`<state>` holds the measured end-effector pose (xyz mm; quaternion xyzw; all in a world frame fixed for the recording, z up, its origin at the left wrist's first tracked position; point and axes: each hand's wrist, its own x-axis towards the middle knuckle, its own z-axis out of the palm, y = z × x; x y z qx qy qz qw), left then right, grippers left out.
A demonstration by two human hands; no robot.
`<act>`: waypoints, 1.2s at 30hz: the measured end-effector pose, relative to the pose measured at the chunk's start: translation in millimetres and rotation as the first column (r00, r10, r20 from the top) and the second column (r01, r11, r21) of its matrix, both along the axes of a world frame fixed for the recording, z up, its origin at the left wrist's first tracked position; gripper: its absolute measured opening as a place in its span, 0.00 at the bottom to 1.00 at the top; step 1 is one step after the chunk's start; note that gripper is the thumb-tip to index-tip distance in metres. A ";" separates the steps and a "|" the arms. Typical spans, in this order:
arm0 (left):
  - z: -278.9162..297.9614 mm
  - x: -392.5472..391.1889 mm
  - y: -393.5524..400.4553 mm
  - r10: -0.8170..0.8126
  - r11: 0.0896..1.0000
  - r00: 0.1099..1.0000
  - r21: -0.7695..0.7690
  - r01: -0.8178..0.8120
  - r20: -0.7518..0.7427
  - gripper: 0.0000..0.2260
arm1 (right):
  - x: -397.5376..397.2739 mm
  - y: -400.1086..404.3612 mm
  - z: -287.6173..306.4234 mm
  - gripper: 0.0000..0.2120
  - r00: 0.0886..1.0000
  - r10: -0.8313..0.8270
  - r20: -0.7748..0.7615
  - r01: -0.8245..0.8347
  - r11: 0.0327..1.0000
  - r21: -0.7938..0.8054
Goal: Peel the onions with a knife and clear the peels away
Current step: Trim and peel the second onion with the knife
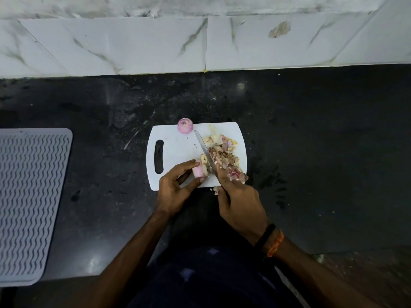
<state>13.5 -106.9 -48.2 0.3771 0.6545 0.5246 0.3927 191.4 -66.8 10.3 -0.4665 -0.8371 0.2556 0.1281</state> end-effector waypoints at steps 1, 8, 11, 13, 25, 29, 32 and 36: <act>0.4 0.2 0.2 0.011 1.000 1.000 -0.003 -0.011 -0.005 0.18 | 0.4 -1.7 1.7 0.26 1.000 0.005 -0.003 -0.005 1.000 -0.001; 2.6 1.4 1.1 0.030 0.999 0.988 -0.012 -0.032 -0.152 0.21 | -5.0 -9.4 6.0 0.27 0.998 0.053 0.032 -0.054 0.998 0.010; 2.2 -0.2 4.7 0.029 1.000 0.971 0.005 -0.029 -0.239 0.21 | -7.6 -11.7 7.5 0.26 0.997 0.064 0.038 -0.064 0.998 0.015; 1.3 -1.3 5.0 0.027 1.000 0.963 0.010 -0.026 -0.267 0.22 | -7.8 -12.5 6.9 0.27 0.997 0.065 0.030 -0.065 0.998 0.017; 6.3 -6.8 6.5 -0.066 0.995 0.929 0.047 0.089 -0.365 0.18 | -12.3 -6.9 7.1 0.27 0.978 0.132 0.159 -0.132 0.991 -0.012; 8.7 -6.9 9.5 -0.084 0.991 0.908 0.063 0.120 -0.412 0.16 | -16.9 -3.9 5.2 0.27 0.978 0.114 0.172 -0.121 0.992 0.028; 7.1 -6.4 8.7 -0.071 0.992 0.916 0.067 0.105 -0.394 0.14 | -13.0 -8.8 9.7 0.29 0.974 0.145 0.173 -0.146 0.989 -0.007; 7.6 -3.9 8.6 -0.071 0.991 0.906 0.077 0.113 -0.418 0.11 | -14.1 -6.8 7.1 0.29 0.966 0.160 0.205 -0.164 0.986 0.006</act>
